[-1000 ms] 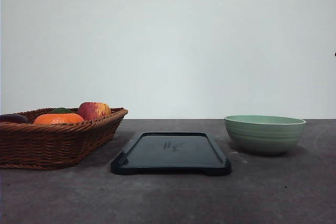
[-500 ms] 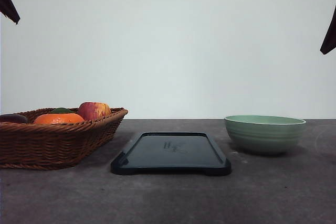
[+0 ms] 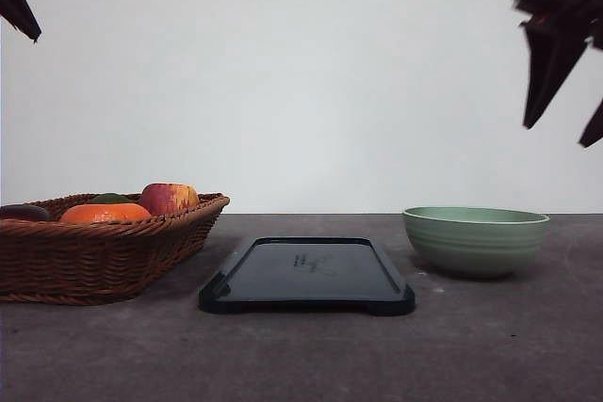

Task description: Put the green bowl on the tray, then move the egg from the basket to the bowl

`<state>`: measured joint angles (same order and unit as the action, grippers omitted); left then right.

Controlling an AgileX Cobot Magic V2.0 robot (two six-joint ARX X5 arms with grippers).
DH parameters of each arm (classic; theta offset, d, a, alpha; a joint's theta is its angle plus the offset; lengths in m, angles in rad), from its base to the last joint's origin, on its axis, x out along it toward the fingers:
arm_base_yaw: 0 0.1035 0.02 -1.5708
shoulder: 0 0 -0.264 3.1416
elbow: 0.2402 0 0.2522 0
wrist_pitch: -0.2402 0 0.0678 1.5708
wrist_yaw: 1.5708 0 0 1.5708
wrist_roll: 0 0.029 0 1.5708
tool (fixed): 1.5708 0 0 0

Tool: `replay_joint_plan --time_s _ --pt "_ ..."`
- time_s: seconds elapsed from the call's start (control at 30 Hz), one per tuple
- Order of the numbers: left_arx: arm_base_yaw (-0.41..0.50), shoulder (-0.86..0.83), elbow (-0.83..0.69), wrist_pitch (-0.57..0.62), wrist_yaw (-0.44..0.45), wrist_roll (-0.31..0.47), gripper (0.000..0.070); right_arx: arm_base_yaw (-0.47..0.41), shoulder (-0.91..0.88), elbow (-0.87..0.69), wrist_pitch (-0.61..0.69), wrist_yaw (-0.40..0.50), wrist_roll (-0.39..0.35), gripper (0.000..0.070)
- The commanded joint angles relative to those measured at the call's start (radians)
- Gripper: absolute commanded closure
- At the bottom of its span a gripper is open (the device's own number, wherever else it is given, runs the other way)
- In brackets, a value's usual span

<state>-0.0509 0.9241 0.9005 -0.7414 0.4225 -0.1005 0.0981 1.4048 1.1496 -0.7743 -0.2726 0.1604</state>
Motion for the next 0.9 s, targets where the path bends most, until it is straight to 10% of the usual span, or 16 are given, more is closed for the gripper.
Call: replay_joint_plan --time_s 0.0,0.53,0.73,0.87 --pt "-0.003 0.006 0.024 0.009 0.005 0.002 0.0230 0.001 0.057 0.052 0.003 0.020 -0.027 0.0332" --pt "-0.003 0.006 0.025 0.057 0.005 0.003 0.0230 -0.010 0.381 0.186 -0.028 0.071 -0.065 0.0366" --pt "-0.003 0.006 0.024 0.059 0.005 0.002 0.0230 -0.009 0.429 0.186 -0.042 0.071 -0.073 0.0688" --pt "-0.003 0.006 0.025 0.061 0.005 0.002 0.0230 -0.009 0.419 0.189 -0.051 0.071 -0.072 0.0700"
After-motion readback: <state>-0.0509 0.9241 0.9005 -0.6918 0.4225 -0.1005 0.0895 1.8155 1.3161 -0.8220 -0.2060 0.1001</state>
